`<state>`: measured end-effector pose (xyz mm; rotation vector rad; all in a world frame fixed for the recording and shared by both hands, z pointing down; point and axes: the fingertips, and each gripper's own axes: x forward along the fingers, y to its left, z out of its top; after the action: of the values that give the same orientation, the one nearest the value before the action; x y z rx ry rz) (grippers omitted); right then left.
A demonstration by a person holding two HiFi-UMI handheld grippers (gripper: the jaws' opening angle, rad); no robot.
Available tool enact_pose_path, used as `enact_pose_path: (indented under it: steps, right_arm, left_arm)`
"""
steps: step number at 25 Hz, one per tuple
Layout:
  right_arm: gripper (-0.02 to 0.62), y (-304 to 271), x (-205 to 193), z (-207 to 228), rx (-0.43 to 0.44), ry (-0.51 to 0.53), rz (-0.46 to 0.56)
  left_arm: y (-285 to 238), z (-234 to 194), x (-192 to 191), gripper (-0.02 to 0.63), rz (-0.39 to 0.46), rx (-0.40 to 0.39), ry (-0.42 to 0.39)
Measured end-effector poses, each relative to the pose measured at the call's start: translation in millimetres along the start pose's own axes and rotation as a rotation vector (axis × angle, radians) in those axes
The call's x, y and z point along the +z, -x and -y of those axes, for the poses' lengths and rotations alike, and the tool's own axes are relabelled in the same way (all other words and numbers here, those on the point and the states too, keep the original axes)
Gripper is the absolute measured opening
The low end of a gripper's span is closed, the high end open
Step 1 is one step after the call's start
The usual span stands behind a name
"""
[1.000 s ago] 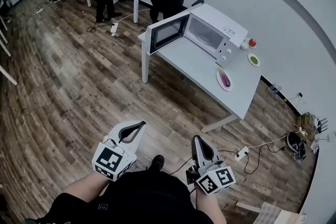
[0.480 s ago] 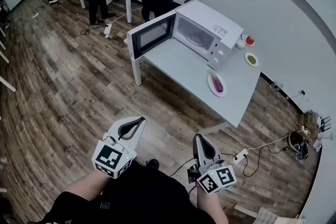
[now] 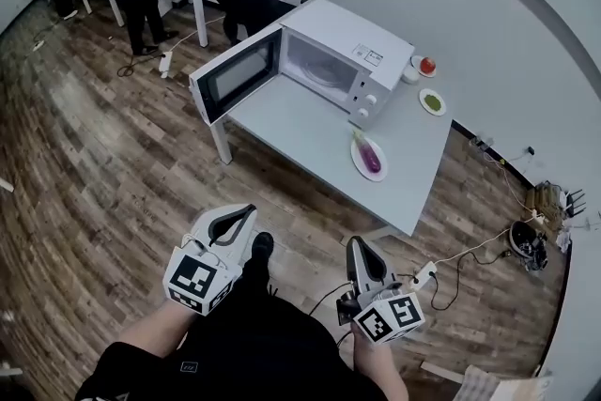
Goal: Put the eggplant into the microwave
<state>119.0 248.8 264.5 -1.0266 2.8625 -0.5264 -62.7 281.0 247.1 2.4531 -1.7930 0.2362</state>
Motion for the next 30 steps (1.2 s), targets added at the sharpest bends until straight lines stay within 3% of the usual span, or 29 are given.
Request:
enact_pose_path:
  steps: [19,27,30]
  right_arm:
    - [0.014,-139,58,79,-0.183,0.008,0.024]
    - [0.014,-155,71,127,-0.262,0.002,0.028]
    - [0.014,-153,75,152,-0.286,-0.008,0.030]
  left_arm:
    - [-161,-109,32,0.008,0.017,-0.177,-0.016]
    - [-220,-111,44,0.008,0.012,-0.248,-0.040]
    - [-243,-108,44,0.008,-0.003,-0.258,0.003]
